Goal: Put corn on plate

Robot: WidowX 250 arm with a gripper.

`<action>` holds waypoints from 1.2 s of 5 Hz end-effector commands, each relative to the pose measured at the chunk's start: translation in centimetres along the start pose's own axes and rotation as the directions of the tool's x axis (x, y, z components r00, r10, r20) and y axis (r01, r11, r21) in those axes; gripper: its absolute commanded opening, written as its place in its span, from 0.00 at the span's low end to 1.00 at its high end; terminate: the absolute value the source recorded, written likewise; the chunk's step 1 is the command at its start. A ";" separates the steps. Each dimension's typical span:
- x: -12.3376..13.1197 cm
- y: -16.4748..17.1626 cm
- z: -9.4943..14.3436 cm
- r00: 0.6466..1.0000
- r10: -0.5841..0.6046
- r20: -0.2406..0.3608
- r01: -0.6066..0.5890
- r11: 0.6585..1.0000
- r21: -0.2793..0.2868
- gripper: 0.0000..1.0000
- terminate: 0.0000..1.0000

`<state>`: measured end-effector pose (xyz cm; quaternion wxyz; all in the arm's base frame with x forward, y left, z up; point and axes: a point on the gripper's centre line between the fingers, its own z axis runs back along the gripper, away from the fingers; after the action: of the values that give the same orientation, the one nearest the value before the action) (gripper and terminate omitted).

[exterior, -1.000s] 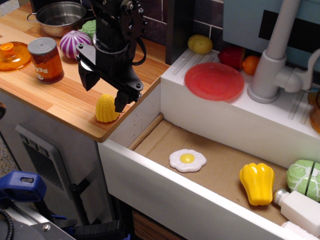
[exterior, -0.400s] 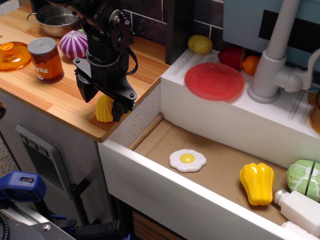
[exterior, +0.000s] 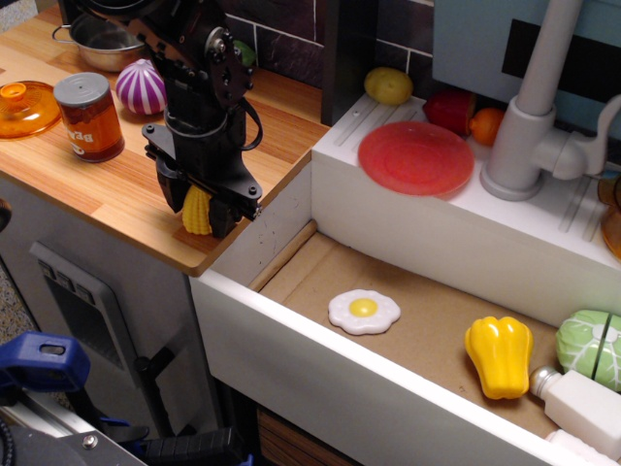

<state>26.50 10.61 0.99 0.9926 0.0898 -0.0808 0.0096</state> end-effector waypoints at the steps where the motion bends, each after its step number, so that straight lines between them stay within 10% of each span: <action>1: 3.0 -1.1 3.0 0.992 -0.075 0.100 0.074 0.997 0.011 0.00 0.00; 4: 13.7 -10.2 5.9 0.909 -0.304 0.285 0.287 0.953 0.101 0.00 0.00; 6: 16.1 -11.3 4.9 0.900 -0.322 0.293 0.325 0.945 0.039 0.00 0.00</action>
<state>41.18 -1.59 4.62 0.9617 0.0949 -0.1885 -0.1749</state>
